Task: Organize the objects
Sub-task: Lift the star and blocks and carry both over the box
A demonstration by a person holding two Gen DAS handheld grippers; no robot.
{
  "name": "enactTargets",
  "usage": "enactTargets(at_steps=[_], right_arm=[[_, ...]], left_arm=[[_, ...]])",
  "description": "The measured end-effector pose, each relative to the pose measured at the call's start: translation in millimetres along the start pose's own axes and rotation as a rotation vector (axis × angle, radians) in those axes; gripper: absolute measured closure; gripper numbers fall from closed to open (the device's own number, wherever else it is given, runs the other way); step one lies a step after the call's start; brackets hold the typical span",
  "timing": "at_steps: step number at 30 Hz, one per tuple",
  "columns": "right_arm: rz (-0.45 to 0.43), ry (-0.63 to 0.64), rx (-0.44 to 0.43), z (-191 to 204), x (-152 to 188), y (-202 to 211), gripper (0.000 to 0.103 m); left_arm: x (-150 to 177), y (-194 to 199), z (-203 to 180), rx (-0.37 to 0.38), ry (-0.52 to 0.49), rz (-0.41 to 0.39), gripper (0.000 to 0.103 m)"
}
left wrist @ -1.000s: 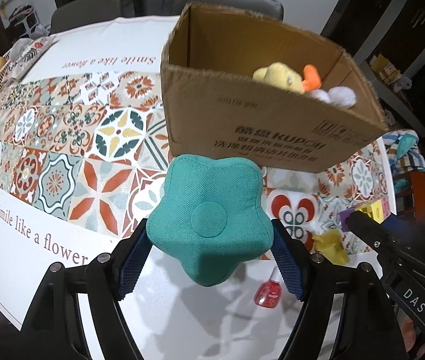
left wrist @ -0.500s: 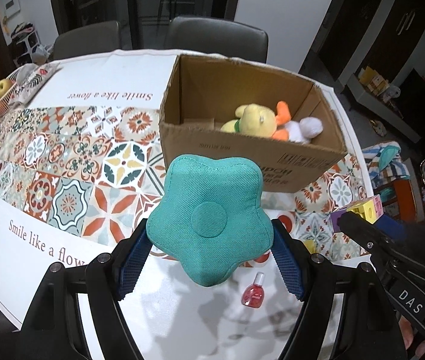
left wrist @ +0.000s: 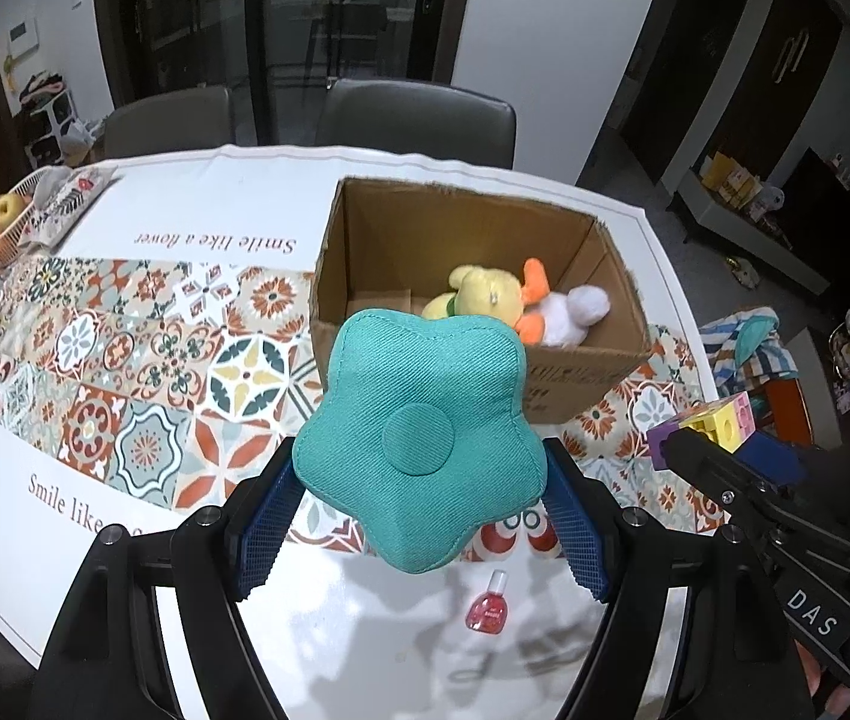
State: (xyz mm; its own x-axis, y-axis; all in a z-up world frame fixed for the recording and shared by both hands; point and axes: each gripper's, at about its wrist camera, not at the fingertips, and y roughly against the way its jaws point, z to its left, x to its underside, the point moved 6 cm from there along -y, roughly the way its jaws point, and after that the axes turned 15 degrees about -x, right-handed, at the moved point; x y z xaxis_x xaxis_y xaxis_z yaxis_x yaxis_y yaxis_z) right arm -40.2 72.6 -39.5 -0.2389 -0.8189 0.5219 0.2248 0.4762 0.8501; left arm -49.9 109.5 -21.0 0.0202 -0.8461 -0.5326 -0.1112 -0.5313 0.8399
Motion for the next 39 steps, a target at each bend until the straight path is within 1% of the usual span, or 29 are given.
enactTargets(at_steps=[9,12,18,24,28,34,39], right_arm=[[-0.038,0.016,0.015,7,-26,7,0.060],[-0.047,0.024,0.025,8,-36,7,0.060],[-0.038,0.016,0.031,4,-53,-4,0.060],[-0.034,0.019,0.048,1,-71,-15,0.060],[-0.030,0.018,0.059,-3,-80,-23,0.060],[-0.019,0.015,0.082,-13,-94,-37,0.060],[0.000,0.022,0.110,-21,-103,-51,0.060]], left_arm=[[-29,14,3,-0.017,-0.002,-0.067,0.026],[-39,14,4,-0.019,-0.003,-0.076,0.026],[-61,9,3,-0.020,0.000,-0.078,0.026],[-79,1,4,-0.022,0.001,-0.068,0.026],[-90,-6,3,-0.030,-0.015,-0.062,0.026],[-101,-26,2,-0.025,-0.022,-0.015,0.026],[-108,-46,0,-0.039,-0.027,0.025,0.026]])
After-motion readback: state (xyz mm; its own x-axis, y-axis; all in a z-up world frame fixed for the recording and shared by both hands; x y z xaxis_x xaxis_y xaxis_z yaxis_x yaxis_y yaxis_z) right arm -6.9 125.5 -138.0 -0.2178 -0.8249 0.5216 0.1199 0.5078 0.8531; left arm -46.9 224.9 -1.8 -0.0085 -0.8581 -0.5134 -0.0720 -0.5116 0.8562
